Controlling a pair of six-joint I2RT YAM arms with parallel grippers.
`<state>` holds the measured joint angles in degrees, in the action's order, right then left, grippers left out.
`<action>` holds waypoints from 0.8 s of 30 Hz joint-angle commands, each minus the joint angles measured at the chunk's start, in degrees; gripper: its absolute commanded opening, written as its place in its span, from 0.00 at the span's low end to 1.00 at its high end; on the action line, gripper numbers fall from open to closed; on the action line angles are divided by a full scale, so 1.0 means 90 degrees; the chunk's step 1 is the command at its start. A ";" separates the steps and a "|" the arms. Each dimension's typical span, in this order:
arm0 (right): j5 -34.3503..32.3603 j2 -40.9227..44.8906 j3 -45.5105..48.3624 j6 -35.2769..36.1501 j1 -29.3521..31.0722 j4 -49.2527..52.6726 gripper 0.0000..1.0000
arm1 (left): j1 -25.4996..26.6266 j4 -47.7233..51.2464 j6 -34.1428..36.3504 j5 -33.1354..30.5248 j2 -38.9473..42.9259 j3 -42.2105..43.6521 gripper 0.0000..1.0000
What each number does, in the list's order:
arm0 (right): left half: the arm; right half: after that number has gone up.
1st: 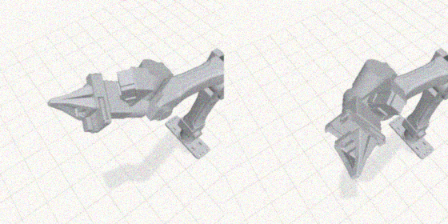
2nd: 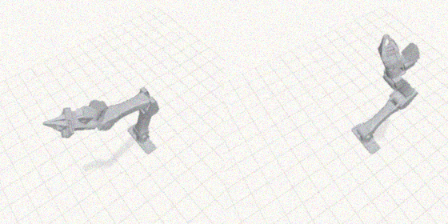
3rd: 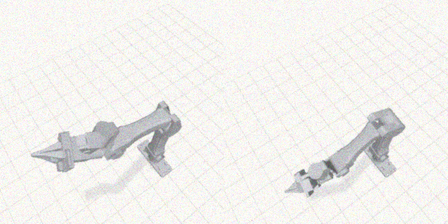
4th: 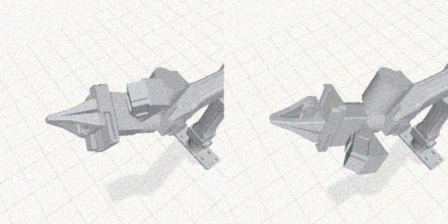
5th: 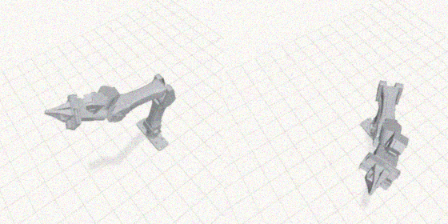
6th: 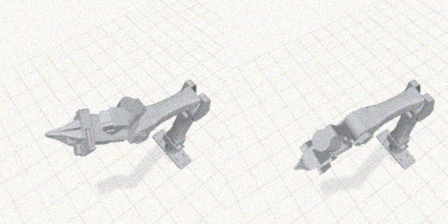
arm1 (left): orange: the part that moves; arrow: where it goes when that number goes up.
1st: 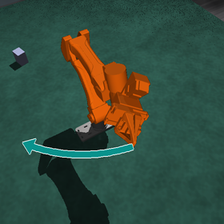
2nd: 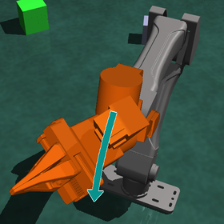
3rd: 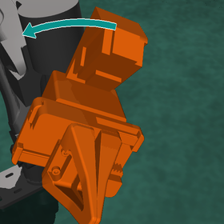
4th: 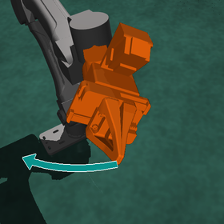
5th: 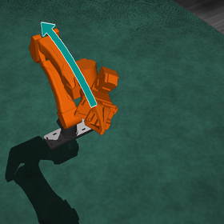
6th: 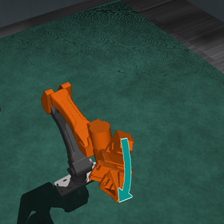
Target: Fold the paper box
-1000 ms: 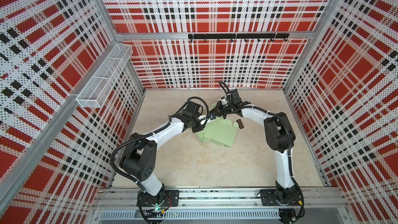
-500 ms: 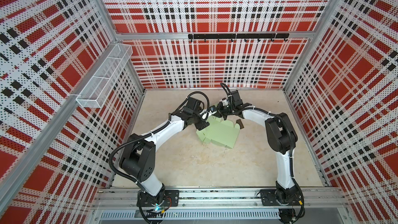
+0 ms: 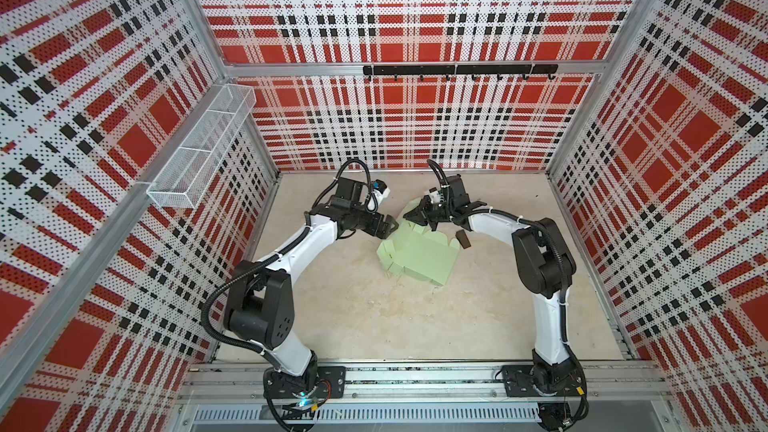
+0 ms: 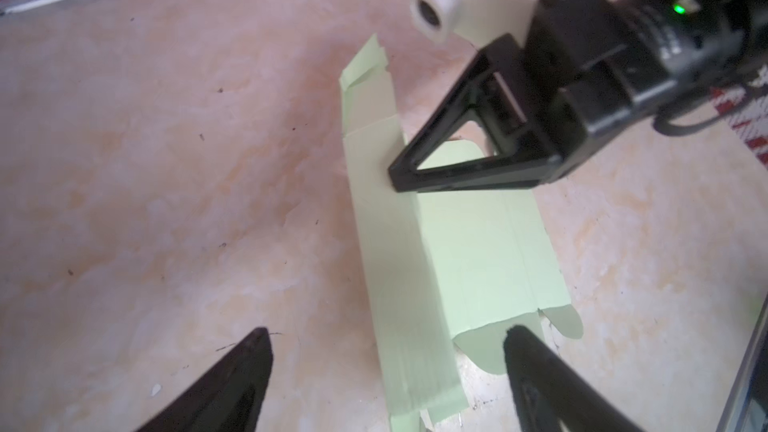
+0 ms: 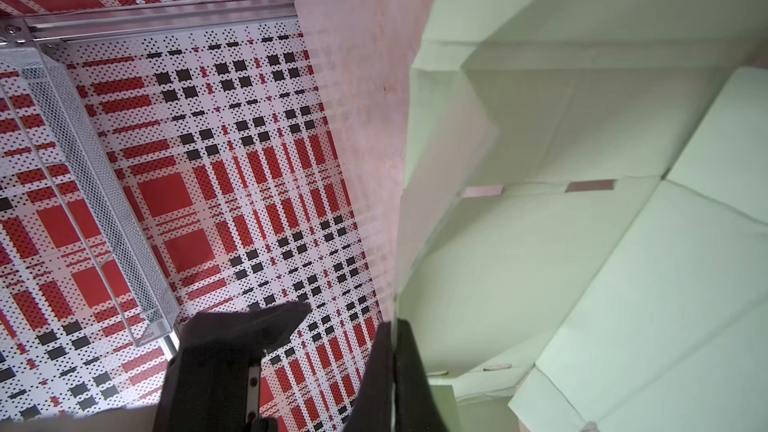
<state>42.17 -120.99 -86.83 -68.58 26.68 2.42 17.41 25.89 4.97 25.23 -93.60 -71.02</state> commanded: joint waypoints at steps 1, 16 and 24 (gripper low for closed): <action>0.0090 0.0327 0.0001 0.0001 0.0044 -0.0359 0.00 | 0.0138 -0.0310 -0.0457 0.0620 -0.0075 0.0241 0.92; 0.0071 0.0338 -0.0040 0.0032 0.0044 -0.0359 0.00 | 0.0331 -0.0315 -0.0789 0.0478 -0.0830 0.0085 0.75; 0.0061 0.0356 -0.0084 0.0139 0.0024 -0.0317 0.00 | 0.0322 -0.0441 -0.0798 0.0392 -0.0705 0.0157 0.57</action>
<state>42.44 -120.99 -86.83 -68.27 26.72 1.83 20.08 23.11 -1.34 29.43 -100.90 -68.62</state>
